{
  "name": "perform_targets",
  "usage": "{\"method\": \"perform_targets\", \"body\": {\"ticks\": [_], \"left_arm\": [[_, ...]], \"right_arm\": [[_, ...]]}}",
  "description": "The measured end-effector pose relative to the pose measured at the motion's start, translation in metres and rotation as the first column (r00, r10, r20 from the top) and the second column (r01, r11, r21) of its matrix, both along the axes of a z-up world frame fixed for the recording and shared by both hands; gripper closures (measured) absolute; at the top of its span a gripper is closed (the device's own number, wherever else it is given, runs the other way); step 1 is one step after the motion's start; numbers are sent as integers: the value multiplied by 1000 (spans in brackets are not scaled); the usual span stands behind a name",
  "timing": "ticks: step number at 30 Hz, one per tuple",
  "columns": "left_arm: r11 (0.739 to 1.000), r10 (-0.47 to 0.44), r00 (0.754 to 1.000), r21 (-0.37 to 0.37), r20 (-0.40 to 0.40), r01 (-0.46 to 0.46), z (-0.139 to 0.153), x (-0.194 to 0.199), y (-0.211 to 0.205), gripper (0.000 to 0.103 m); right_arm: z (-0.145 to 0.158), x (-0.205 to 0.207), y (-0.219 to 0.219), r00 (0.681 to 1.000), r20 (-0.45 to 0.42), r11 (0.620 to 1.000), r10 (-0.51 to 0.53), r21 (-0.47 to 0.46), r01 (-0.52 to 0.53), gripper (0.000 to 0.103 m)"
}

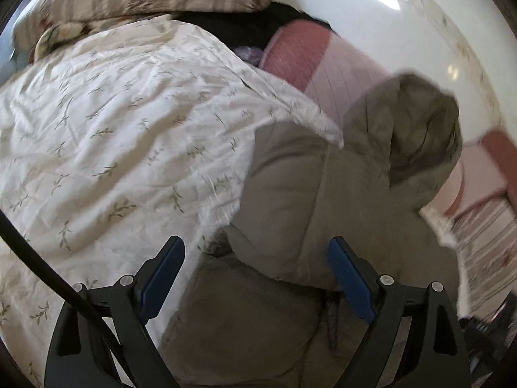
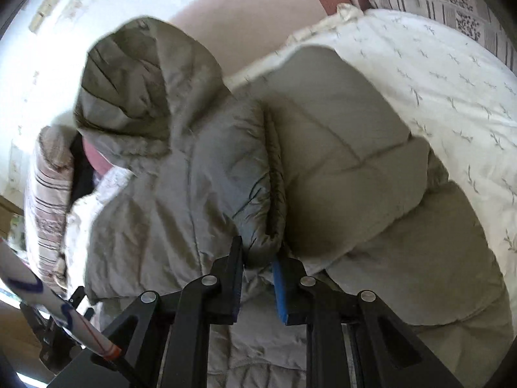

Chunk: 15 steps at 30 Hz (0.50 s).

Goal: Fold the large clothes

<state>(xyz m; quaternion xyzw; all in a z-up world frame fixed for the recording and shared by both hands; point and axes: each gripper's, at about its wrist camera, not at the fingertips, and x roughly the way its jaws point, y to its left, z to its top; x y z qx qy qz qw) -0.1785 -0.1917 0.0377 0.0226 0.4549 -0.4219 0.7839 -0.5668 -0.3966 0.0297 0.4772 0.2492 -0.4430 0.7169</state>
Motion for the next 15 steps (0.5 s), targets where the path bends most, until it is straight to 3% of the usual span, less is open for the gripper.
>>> {"method": "perform_targets", "body": {"ticks": [5, 7, 12, 15], "left_arm": [[991, -38, 996, 134, 81, 27, -17, -14, -20, 11], [990, -25, 998, 140, 60, 17, -22, -11, -19, 6], [992, -21, 1000, 128, 16, 19, -26, -4, -17, 6], [993, -15, 999, 119, 48, 9, -16, -8, -15, 6]], "right_arm": [[-2, 6, -1, 999, -53, 1000, 1, -9, -1, 84], [-7, 6, -2, 998, -64, 1000, 2, -2, -2, 84], [-8, 11, -5, 997, -77, 1000, 3, -1, -4, 82], [1, 7, -1, 997, -74, 1000, -10, -11, 9, 69]]}}
